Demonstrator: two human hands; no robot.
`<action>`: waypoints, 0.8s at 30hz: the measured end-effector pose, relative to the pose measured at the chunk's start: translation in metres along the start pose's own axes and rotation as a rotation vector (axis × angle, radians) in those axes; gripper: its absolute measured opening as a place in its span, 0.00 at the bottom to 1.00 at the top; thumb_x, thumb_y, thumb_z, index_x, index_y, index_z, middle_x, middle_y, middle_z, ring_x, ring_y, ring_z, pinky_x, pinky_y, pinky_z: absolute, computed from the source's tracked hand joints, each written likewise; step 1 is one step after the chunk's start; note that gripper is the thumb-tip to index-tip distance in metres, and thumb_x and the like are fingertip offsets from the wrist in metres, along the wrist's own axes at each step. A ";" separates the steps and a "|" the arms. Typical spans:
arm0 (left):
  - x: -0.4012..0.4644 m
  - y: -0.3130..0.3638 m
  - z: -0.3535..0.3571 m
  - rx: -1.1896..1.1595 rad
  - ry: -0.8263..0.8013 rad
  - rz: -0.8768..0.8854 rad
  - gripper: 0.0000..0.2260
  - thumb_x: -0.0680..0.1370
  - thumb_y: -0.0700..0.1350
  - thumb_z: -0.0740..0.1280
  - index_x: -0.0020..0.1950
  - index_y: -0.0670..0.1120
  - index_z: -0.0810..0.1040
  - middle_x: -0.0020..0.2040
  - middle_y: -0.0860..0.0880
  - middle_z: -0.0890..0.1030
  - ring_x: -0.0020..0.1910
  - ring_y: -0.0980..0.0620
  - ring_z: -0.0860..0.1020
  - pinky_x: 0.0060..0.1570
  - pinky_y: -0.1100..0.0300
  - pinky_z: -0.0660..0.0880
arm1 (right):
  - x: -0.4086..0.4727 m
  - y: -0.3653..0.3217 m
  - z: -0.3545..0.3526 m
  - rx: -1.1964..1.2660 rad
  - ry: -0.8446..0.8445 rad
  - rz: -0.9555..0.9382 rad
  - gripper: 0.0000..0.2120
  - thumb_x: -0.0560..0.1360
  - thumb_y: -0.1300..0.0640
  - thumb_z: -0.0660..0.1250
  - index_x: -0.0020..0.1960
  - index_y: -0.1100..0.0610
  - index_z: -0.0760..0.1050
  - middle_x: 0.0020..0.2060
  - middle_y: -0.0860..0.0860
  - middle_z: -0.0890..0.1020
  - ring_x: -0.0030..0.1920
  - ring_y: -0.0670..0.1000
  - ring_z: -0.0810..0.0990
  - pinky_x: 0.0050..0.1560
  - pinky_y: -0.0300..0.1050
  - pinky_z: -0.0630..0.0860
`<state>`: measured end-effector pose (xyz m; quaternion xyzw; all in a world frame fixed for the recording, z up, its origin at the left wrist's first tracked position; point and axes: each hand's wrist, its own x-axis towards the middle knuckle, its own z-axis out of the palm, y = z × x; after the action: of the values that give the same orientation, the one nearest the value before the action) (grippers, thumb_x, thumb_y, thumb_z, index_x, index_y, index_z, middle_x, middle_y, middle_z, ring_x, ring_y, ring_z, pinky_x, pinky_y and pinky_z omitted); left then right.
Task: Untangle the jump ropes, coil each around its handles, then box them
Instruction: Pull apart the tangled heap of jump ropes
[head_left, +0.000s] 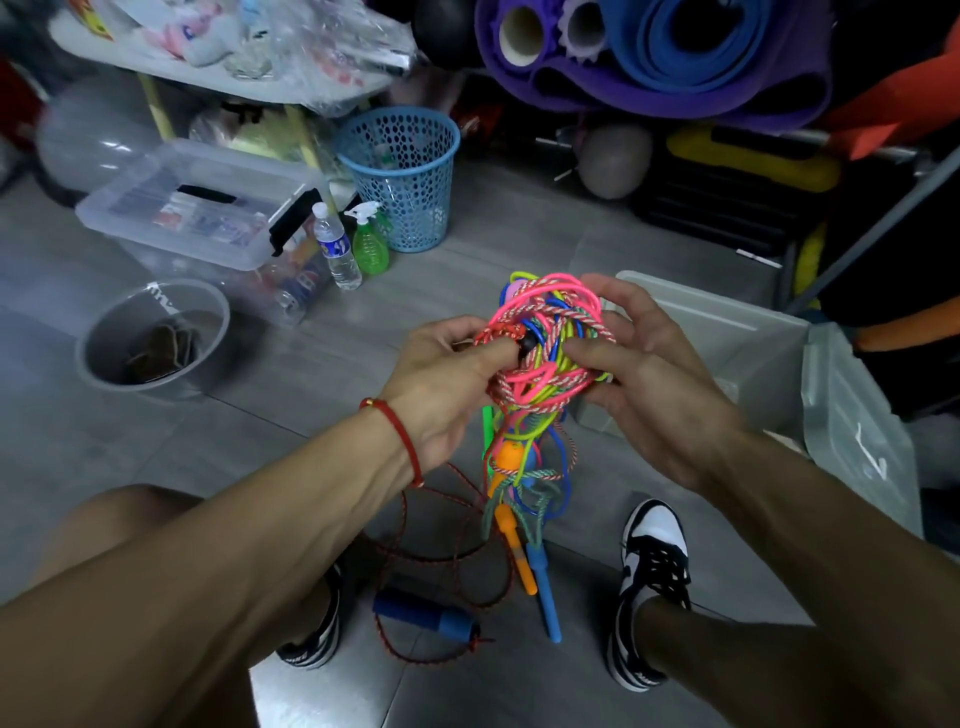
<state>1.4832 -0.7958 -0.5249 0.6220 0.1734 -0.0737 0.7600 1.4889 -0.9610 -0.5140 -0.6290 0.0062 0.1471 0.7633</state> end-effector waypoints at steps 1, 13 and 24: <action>0.000 -0.001 0.001 0.005 0.007 0.004 0.07 0.74 0.27 0.66 0.46 0.38 0.80 0.36 0.42 0.80 0.31 0.50 0.78 0.40 0.56 0.78 | 0.000 0.002 0.002 -0.050 0.021 -0.021 0.26 0.76 0.69 0.68 0.70 0.51 0.69 0.57 0.56 0.82 0.53 0.54 0.84 0.48 0.47 0.82; 0.007 -0.015 0.006 0.039 0.034 0.043 0.08 0.74 0.32 0.73 0.52 0.35 0.81 0.43 0.40 0.84 0.37 0.48 0.83 0.43 0.57 0.82 | 0.009 0.021 0.005 -0.257 0.156 -0.047 0.35 0.70 0.66 0.77 0.72 0.52 0.67 0.56 0.53 0.84 0.56 0.55 0.84 0.58 0.57 0.81; 0.010 -0.012 0.007 0.072 0.195 0.108 0.07 0.70 0.29 0.72 0.43 0.38 0.85 0.34 0.44 0.84 0.33 0.48 0.80 0.36 0.58 0.79 | 0.008 0.020 0.009 -0.320 0.145 -0.082 0.39 0.67 0.73 0.76 0.72 0.53 0.66 0.56 0.55 0.83 0.54 0.55 0.84 0.58 0.59 0.81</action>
<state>1.4894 -0.8038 -0.5384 0.6615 0.2102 0.0220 0.7196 1.4903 -0.9477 -0.5329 -0.7513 0.0121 0.0695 0.6562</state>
